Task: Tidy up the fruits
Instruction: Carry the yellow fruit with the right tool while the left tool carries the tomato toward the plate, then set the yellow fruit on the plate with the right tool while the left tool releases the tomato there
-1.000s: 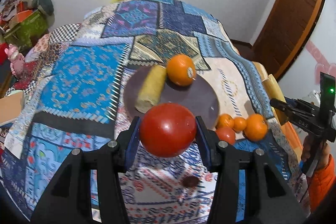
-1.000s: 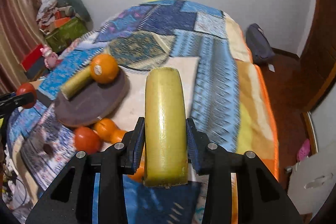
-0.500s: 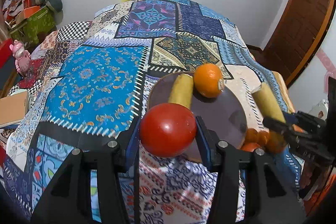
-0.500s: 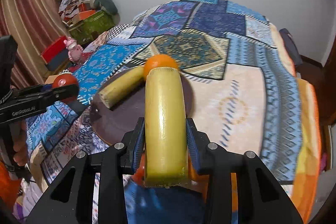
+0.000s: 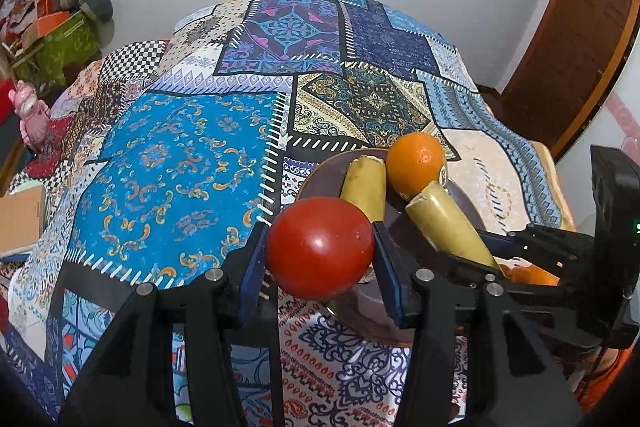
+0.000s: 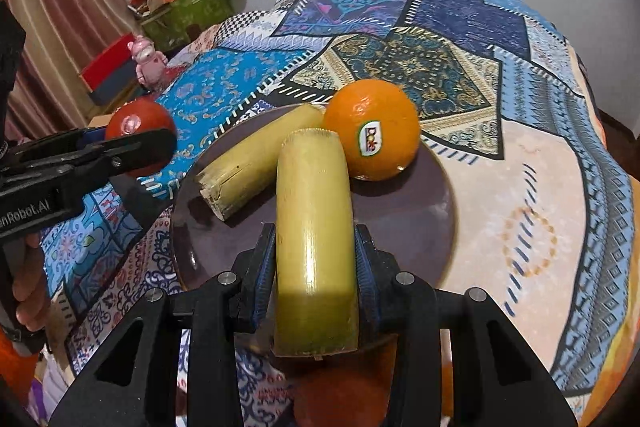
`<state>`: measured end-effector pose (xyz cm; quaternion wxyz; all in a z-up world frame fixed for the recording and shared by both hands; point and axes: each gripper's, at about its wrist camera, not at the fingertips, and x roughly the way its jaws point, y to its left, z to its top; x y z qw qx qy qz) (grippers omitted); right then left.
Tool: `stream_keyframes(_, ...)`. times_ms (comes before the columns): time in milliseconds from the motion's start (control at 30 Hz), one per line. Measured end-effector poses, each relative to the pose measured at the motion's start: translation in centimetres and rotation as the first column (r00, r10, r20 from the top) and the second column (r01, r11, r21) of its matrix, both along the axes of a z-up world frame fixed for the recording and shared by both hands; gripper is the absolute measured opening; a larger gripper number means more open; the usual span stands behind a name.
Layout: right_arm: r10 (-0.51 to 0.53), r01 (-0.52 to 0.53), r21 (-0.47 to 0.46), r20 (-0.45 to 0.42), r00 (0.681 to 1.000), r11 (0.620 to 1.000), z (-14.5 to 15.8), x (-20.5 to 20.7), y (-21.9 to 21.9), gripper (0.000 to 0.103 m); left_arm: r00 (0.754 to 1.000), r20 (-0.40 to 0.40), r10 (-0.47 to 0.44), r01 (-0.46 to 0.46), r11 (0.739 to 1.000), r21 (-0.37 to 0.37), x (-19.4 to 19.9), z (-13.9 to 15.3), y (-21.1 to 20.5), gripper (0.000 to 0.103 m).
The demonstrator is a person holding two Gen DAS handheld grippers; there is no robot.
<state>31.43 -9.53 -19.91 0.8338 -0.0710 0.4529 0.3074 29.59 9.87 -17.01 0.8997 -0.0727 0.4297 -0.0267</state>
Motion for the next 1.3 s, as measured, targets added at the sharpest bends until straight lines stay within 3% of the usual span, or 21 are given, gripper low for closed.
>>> stream_keyframes(500, 0.014, -0.015, -0.033, -0.033, 0.999, 0.999, -0.6, 0.3, 1.1, 0.035, 0.998, -0.001, -0.066, 0.066, 0.997, -0.039, -0.2, 0.2, -2.2, 0.05)
stream_keyframes(1100, -0.075, 0.075, 0.02, -0.013, 0.997, 0.997, 1.2, -0.7, -5.6, 0.035, 0.989, -0.074, -0.128, 0.127, 0.992, -0.026, 0.5, -1.4, -6.1, 0.05)
stream_keyframes(1300, -0.111, 0.111, 0.047, -0.013, 0.994, 0.993, 1.6, -1.3, -7.8, 0.035, 0.99, -0.058, -0.125, 0.125, 0.992, -0.009, 0.4, -1.1, -6.7, 0.05)
